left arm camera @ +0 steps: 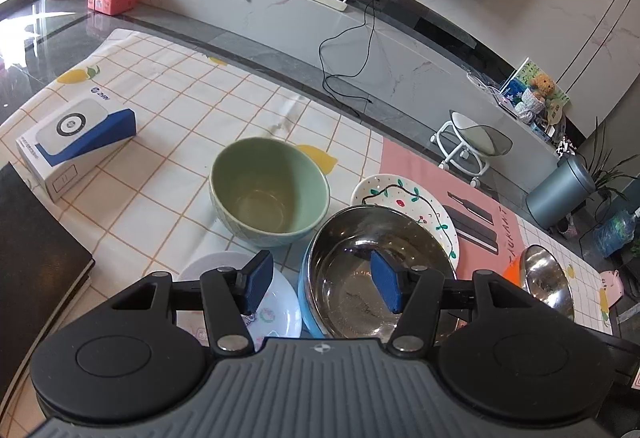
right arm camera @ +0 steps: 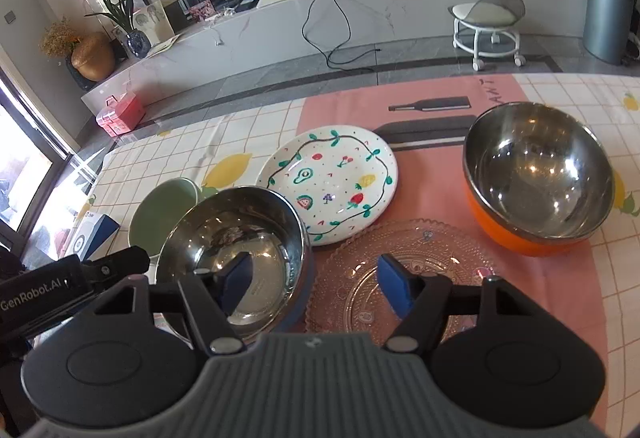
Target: Organize plates and bowls
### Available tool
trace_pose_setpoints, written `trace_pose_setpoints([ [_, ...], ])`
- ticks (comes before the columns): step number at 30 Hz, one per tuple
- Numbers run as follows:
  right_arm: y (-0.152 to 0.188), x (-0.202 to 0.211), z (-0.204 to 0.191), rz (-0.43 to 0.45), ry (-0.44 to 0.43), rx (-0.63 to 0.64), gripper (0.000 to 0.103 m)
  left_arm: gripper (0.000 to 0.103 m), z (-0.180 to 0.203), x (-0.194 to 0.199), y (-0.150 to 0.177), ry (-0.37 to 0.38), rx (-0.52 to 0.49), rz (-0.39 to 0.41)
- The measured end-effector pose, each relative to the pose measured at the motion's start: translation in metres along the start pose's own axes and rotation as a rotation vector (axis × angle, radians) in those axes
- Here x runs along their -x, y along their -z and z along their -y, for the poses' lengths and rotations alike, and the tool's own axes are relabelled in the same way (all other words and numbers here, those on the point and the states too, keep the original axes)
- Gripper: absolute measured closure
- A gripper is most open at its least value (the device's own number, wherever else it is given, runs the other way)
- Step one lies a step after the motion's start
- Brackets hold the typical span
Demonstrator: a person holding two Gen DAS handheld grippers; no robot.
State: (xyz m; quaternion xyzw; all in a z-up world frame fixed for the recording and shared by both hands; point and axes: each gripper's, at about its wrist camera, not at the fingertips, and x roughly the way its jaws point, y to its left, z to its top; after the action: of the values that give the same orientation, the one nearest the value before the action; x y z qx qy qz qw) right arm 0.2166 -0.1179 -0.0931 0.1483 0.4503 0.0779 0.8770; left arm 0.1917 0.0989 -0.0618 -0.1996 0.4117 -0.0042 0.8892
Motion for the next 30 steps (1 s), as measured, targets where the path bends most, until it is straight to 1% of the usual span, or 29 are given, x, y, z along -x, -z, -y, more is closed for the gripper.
trace_pose_setpoints([
  [1,-0.001,-0.004,0.000,-0.006,0.002,-0.006,0.043,0.039,0.001,-0.004,0.001,-0.008,-0.006,-0.010],
  [2,-0.001,-0.008,-0.001,-0.016,0.006,-0.009,0.047,0.046,0.001,-0.008,0.002,-0.020,-0.007,-0.020],
  [3,0.000,-0.012,-0.001,-0.026,0.009,-0.011,0.050,0.048,0.001,-0.011,0.003,-0.030,-0.007,-0.030],
  [7,0.002,-0.023,-0.002,-0.040,0.033,-0.006,0.052,0.060,0.002,-0.021,0.006,-0.052,-0.017,-0.057],
  [8,0.002,-0.025,-0.003,-0.044,0.036,-0.006,0.052,0.065,0.003,-0.022,0.007,-0.055,-0.023,-0.061],
  [9,0.003,-0.027,-0.003,-0.049,0.036,-0.006,0.054,0.068,0.004,-0.024,0.008,-0.056,-0.031,-0.066],
  [10,0.005,-0.030,-0.004,-0.055,0.034,-0.007,0.056,0.073,0.005,-0.026,0.008,-0.057,-0.037,-0.073],
  [12,0.006,-0.033,-0.004,-0.067,0.031,-0.014,0.066,0.080,0.007,-0.027,0.009,-0.059,-0.042,-0.075],
  [13,0.006,-0.033,-0.004,-0.071,0.023,-0.018,0.068,0.087,0.008,-0.027,0.010,-0.065,-0.048,-0.074],
  [14,0.006,-0.034,-0.004,-0.072,0.016,-0.022,0.072,0.091,0.009,-0.026,0.009,-0.076,-0.053,-0.074],
  [15,0.006,-0.034,-0.004,-0.072,0.008,-0.029,0.077,0.091,0.010,-0.026,0.009,-0.078,-0.055,-0.075],
  [16,0.005,-0.034,-0.006,-0.076,0.000,-0.036,0.080,0.091,0.011,-0.025,0.009,-0.079,-0.055,-0.075],
  [17,0.005,-0.033,-0.006,-0.080,-0.009,-0.046,0.088,0.091,0.012,-0.023,0.009,-0.083,-0.058,-0.074],
  [20,0.004,-0.029,-0.008,-0.079,-0.002,-0.059,0.089,0.093,0.014,-0.017,0.010,-0.103,-0.071,-0.056],
  [23,0.006,-0.021,-0.014,-0.064,-0.003,-0.048,0.089,0.093,0.015,-0.007,0.011,-0.102,-0.070,-0.045],
  [30,0.018,0.015,-0.017,-0.048,-0.036,-0.044,0.089,0.093,0.022,0.036,0.021,-0.106,-0.061,-0.013],
])
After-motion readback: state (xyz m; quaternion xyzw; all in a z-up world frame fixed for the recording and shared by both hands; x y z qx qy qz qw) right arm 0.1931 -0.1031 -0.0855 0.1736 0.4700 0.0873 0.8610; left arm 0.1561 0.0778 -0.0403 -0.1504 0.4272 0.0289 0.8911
